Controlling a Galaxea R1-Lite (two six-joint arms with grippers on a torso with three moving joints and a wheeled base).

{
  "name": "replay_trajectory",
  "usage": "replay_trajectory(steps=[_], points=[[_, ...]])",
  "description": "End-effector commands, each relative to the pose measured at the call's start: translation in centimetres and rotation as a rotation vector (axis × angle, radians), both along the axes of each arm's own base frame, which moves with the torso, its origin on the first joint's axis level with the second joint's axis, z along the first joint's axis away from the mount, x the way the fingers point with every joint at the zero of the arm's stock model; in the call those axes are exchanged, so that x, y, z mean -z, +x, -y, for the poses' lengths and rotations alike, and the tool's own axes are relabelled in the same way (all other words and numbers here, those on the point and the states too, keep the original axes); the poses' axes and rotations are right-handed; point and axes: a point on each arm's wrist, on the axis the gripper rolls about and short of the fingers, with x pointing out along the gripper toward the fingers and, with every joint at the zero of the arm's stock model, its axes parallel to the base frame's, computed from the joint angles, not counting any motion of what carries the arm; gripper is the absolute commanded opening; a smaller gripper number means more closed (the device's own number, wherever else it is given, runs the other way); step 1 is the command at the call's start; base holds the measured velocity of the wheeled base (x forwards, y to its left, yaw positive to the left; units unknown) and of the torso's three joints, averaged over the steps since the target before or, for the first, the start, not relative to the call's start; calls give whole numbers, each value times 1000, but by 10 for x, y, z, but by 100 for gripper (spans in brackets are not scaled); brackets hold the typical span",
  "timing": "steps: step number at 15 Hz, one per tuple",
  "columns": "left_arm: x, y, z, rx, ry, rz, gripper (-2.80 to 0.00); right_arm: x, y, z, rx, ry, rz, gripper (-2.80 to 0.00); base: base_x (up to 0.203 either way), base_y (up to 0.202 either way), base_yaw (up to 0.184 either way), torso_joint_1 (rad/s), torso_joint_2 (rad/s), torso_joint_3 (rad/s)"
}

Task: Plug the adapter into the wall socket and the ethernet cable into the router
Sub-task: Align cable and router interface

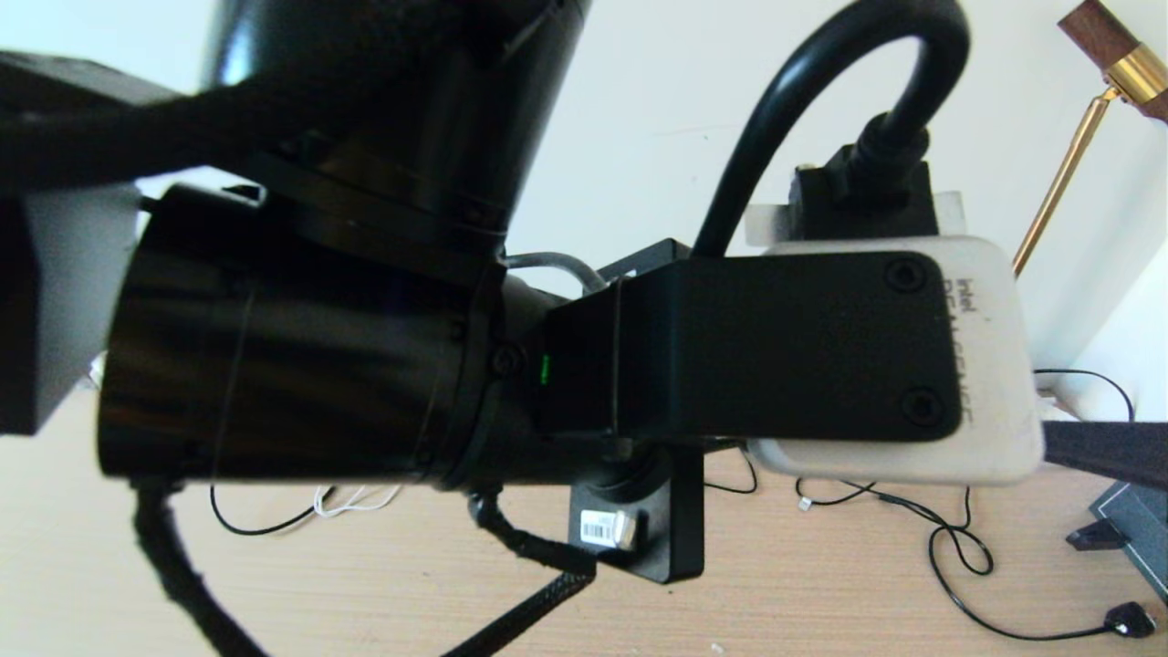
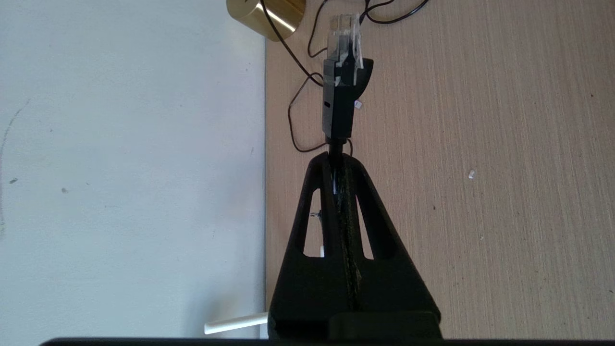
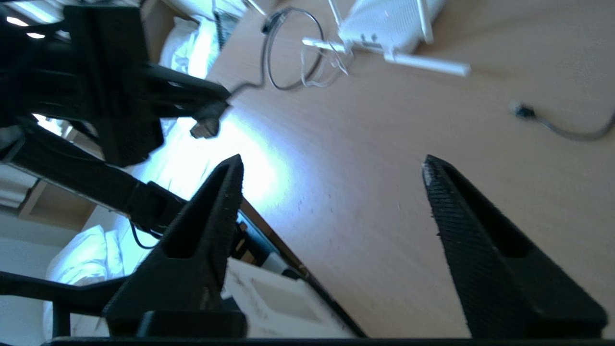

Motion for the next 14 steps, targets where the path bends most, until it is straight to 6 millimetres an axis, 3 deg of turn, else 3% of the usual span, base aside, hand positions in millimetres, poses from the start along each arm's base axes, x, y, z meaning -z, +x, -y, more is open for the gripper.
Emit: replay_trajectory(steps=[1, 5, 14], points=[[3, 1, 3, 8, 12, -3, -280, 0, 8, -4, -15, 2, -2, 0, 0, 0, 0, 0, 0, 0], [11, 5, 11, 38, 29, -37, -280, -1, 12, -15, -95, -29, 106, 0, 0, 0, 0, 0, 0, 0], [15, 26, 25, 33, 12, -54, -280, 5, 27, -27, -126, -44, 123, 0, 0, 0, 0, 0, 0, 0]])
